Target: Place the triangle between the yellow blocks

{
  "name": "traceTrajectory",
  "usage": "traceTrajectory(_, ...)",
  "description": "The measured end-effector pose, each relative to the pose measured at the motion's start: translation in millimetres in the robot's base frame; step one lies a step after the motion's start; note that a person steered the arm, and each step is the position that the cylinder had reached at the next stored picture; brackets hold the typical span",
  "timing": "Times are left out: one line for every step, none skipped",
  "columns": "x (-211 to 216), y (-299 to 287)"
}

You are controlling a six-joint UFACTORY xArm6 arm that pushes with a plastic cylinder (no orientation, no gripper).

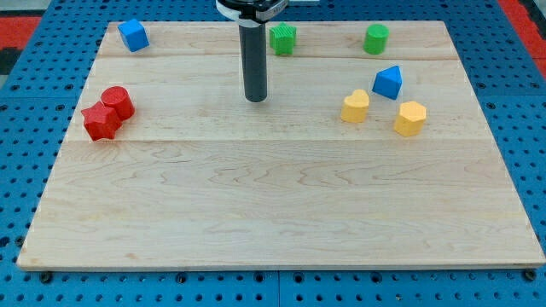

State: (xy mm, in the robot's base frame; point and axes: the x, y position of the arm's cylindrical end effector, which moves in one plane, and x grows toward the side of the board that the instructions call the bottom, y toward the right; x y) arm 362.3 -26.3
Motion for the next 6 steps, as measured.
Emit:
traceTrajectory(-25.2, 64.7)
traceTrajectory(-52.1, 115.0)
traceTrajectory(-67.7, 170.1)
traceTrajectory(-65.9, 215.5)
traceTrajectory(-23.2, 207.7)
traceTrajectory(34.1, 187.2)
